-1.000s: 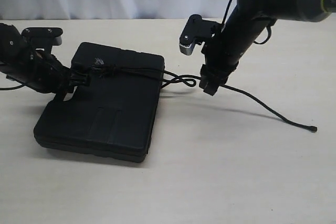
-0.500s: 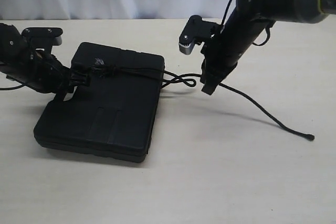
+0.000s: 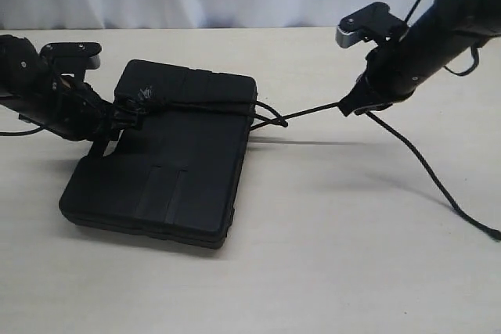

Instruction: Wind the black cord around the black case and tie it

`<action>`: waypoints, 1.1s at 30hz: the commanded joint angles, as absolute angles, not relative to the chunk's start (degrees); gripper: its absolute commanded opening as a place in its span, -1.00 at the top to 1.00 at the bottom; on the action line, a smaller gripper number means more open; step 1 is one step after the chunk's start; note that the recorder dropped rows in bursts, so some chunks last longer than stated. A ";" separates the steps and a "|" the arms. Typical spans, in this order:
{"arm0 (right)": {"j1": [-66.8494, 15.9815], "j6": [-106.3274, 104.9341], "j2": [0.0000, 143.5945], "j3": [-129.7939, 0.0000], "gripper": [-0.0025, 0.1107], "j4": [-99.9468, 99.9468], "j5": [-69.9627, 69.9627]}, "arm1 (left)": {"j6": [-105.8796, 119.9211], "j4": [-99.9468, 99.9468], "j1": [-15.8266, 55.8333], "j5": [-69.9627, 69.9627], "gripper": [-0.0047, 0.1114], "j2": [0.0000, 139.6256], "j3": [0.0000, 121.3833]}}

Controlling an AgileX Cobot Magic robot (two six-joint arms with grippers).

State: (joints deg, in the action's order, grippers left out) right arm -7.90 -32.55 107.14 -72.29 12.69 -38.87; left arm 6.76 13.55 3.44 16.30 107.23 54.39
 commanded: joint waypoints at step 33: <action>-6.16 -33.92 103.19 -62.59 0.40 23.11 -21.43 | 3.23 14.40 -0.47 15.22 0.92 106.30 54.47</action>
